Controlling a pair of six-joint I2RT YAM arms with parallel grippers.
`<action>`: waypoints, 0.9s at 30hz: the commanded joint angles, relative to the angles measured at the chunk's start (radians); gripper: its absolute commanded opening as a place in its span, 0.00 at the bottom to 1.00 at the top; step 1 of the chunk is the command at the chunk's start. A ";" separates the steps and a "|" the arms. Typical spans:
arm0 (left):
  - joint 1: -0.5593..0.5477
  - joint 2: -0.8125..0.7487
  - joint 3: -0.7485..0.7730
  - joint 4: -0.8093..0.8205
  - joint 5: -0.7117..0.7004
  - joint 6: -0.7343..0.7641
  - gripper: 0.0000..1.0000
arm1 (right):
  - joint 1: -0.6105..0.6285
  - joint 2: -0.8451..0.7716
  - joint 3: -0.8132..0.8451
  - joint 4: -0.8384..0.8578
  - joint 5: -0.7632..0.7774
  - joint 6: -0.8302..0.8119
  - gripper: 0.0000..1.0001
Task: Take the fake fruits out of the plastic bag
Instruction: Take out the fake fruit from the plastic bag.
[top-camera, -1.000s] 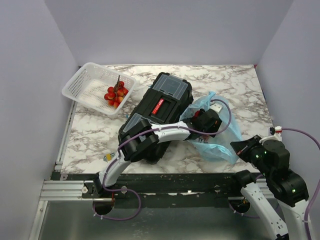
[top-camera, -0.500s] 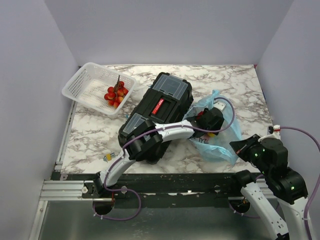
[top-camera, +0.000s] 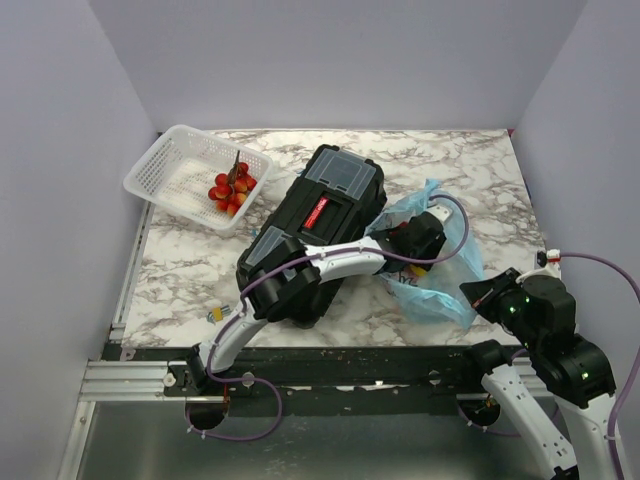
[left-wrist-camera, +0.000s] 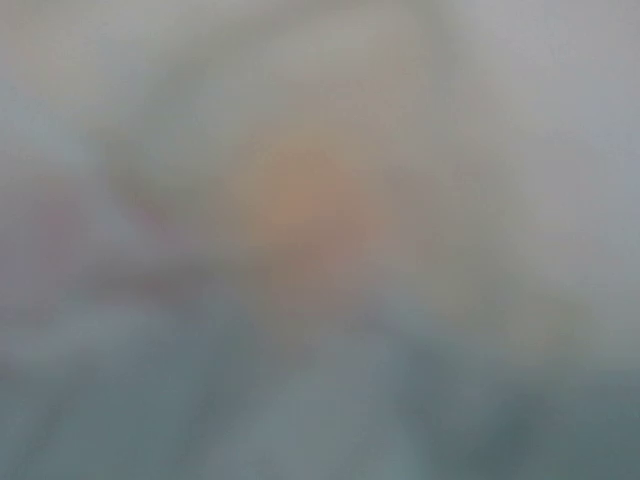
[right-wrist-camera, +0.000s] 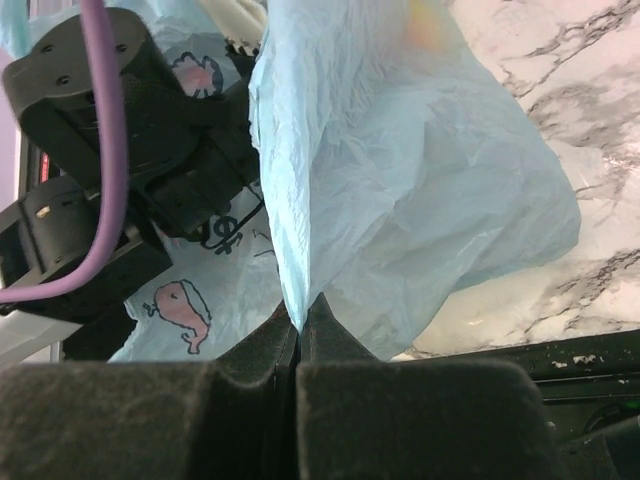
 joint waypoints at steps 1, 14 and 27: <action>0.003 -0.149 -0.049 -0.021 0.105 0.056 0.19 | 0.000 0.005 -0.009 0.015 0.019 -0.021 0.01; 0.003 -0.447 -0.283 0.043 0.270 0.066 0.12 | 0.000 0.011 -0.069 0.061 0.019 -0.024 0.01; 0.004 -0.632 -0.406 0.008 0.371 0.080 0.11 | 0.001 0.041 -0.060 0.102 0.050 -0.052 0.01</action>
